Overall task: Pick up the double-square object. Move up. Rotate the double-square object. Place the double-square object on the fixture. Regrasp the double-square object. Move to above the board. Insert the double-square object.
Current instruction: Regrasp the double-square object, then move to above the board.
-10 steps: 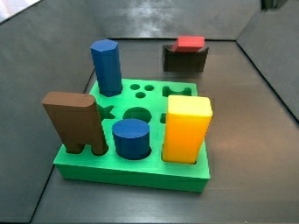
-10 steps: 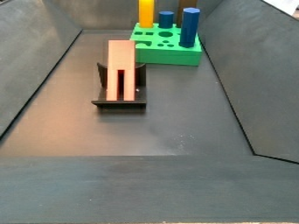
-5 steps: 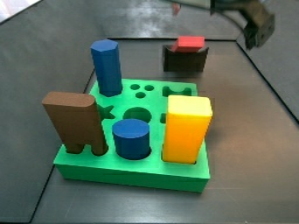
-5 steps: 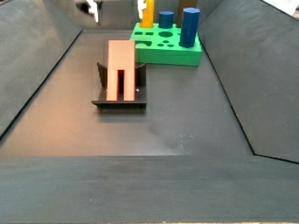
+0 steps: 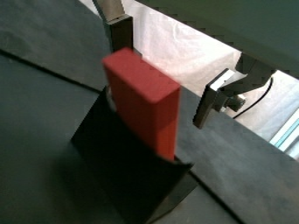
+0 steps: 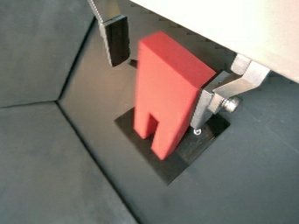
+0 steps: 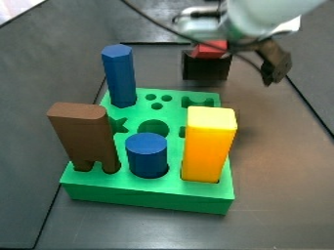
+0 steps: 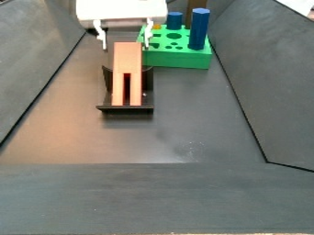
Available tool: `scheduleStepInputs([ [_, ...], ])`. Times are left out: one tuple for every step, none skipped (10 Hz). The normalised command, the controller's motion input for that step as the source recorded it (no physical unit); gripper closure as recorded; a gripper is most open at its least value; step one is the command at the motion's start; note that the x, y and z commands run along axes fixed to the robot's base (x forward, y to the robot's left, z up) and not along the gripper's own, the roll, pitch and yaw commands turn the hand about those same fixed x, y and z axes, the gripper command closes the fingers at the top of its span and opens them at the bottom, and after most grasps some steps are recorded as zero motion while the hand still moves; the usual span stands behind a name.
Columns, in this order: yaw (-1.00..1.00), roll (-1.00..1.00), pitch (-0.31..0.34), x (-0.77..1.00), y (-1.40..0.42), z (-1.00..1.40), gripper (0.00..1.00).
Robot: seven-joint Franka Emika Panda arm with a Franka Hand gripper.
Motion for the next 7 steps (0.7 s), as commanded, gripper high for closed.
scheduleStepInputs([
  [-0.06,0.07,-0.021,0.08,0.0,-0.32,0.0],
  [0.0,0.0,0.0,0.0,0.0,0.0,1.0],
  [0.11,-0.05,0.036,-0.12,-0.1,1.0,1.0],
  [0.1,-0.06,0.027,-0.12,-0.1,1.0,1.0],
  [0.09,-0.06,0.003,-0.12,-0.09,1.0,1.0],
  [0.07,-0.07,-0.009,-0.12,-0.08,1.0,1.0],
  [0.05,-0.05,-0.024,-0.11,-0.08,1.0,1.0],
])
